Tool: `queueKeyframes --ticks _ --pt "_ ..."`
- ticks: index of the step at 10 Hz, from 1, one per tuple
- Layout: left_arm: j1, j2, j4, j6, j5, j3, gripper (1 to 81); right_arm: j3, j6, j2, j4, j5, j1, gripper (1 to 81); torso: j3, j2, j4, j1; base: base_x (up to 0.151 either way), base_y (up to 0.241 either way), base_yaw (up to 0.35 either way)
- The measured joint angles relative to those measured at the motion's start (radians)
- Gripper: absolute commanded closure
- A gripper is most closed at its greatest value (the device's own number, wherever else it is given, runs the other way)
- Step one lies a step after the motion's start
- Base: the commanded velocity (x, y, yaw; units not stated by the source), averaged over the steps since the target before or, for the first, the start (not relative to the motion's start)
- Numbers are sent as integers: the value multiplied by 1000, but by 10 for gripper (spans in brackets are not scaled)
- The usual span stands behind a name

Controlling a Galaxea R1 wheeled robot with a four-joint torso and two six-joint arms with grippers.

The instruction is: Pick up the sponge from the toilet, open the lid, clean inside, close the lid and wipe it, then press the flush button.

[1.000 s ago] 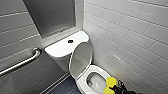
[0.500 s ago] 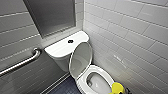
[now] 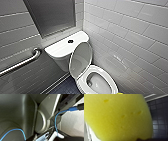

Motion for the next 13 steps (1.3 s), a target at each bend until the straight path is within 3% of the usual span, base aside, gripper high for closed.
queueKeyframes --ticks 2,6,9,13 --pt "0 7 0 2 0 0 10 58 3 -39 -19 -55 -74 811 0 0 0 0 0 0 0" --pt "0 13 0 19 0 0 10 207 -59 -128 -78 -99 -50 811 0 0 0 0 0 0 0" --pt "-1 14 0 20 0 0 10 281 -98 -164 -91 -168 36 811 0 0 0 0 0 0 0" --pt "-5 19 0 19 0 0 10 290 -105 -164 -93 -303 221 811 0 0 0 0 0 0 0"
